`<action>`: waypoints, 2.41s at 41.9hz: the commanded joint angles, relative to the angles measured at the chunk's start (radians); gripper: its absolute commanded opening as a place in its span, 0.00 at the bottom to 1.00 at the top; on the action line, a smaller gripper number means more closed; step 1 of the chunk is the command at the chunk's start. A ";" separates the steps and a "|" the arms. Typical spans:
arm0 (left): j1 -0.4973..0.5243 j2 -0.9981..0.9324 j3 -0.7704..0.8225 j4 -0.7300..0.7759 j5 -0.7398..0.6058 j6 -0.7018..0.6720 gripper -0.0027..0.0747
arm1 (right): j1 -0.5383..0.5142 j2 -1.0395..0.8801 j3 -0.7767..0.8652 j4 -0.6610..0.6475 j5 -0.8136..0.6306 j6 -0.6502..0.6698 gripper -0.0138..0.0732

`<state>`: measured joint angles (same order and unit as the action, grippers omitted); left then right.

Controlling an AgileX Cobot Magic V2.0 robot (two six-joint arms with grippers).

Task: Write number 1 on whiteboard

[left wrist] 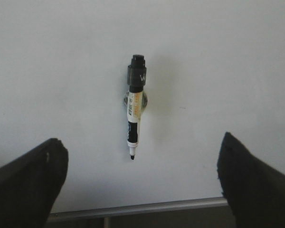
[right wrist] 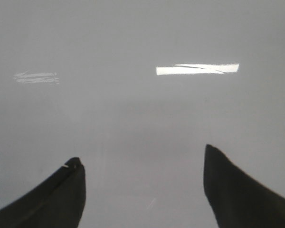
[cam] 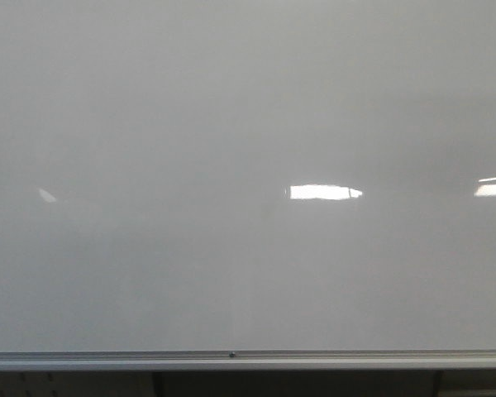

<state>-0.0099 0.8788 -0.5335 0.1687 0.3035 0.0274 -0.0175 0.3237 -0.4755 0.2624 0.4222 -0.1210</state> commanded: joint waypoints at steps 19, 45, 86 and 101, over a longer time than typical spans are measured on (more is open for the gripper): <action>0.120 0.564 -0.242 0.112 -0.042 -0.001 0.83 | -0.006 0.015 -0.037 0.008 -0.071 -0.005 0.79; 0.083 0.725 -0.243 0.112 -0.292 -0.001 0.75 | -0.006 0.015 -0.037 0.008 -0.072 -0.005 0.79; -0.110 0.553 -0.315 0.092 0.136 0.006 0.01 | -0.006 0.018 -0.037 0.024 -0.049 -0.005 0.79; -0.401 0.532 -0.518 -0.538 0.677 0.662 0.01 | 0.034 0.224 -0.138 0.066 0.149 -0.006 0.79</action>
<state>-0.3715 1.4483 -0.9898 -0.1991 0.8908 0.5413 0.0021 0.4773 -0.5511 0.2925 0.5850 -0.1210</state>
